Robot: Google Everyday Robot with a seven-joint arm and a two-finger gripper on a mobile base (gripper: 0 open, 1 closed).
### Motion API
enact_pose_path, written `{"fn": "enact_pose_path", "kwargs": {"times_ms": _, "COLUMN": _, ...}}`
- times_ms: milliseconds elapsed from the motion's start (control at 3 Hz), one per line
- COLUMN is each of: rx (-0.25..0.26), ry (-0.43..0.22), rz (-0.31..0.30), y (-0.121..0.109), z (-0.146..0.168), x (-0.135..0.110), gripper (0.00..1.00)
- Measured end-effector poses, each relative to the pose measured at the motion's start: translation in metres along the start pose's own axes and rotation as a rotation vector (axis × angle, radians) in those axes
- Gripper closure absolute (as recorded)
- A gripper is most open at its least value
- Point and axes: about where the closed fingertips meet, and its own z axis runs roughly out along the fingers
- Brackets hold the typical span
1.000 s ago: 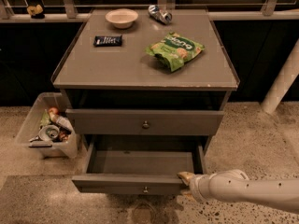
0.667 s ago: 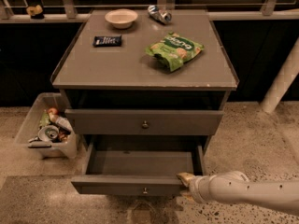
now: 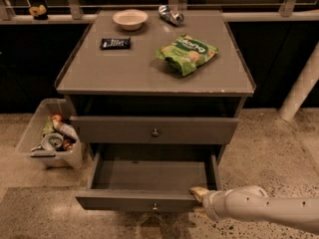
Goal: Open middle drawer
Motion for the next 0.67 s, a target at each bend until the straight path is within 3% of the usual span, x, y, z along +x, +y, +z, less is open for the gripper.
{"fn": "enact_pose_path", "kwargs": {"times_ms": 333, "rx": 0.000, "ry": 0.000, "rz": 0.000, "y": -0.001, "z": -0.002, "x": -0.001, "gripper": 1.00}}
{"fn": "enact_pose_path", "kwargs": {"times_ms": 667, "rx": -0.006, "ry": -0.017, "rz": 0.012, "y": 0.015, "z": -0.002, "x": -0.006, "gripper": 1.00}}
